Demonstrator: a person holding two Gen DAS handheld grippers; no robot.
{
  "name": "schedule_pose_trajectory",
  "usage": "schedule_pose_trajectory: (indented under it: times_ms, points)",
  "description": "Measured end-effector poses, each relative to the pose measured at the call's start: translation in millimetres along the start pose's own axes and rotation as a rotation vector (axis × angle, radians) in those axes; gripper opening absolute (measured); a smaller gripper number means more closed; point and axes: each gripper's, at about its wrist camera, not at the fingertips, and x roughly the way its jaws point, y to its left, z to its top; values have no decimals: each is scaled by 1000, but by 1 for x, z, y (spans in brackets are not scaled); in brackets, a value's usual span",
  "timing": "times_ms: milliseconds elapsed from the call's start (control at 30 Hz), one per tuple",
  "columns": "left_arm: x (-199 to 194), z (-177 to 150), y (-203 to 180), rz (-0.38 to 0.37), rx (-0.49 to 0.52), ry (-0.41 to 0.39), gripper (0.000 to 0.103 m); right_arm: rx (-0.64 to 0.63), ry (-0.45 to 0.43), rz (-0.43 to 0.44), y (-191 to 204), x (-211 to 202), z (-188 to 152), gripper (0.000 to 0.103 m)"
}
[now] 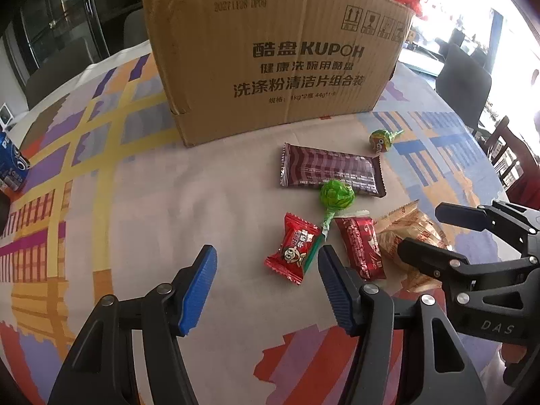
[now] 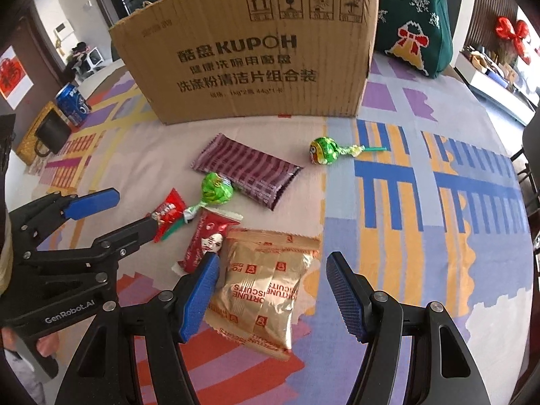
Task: Organize snacks
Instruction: 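Grasp the red candy packet with the left tool while the right tool grasps the gold FORTUNE biscuit bag, then carry both snacks over the box and open both tools to release them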
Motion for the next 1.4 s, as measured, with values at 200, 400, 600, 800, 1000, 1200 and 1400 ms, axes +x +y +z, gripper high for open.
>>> schedule_pose_trajectory:
  times_ms: [200, 400, 600, 800, 1000, 1200, 1400]
  points:
    - [13, 2, -1, -24, -8, 26, 51, 12, 15, -4, -5, 9, -2, 66]
    - [19, 7, -1, -44, -33, 31, 42, 9, 24, -2, -6, 15, -3, 59]
    - [23, 10, 0, -57, -46, 38, 24, 5, 15, -5, -4, 17, 0, 49]
    - [22, 10, -1, -69, -49, 43, 21, 7, 4, 2, -3, 16, 1, 46]
    - [4, 9, -5, -53, -57, -1, 21, 12, -24, 11, -7, 5, 1, 46]
    - [-23, 14, -7, -41, -71, -67, 21, 6, -79, 23, -7, -16, 4, 46]
    - [-48, 21, -9, -35, -74, -127, 21, -4, -149, 37, -3, -39, 14, 46]
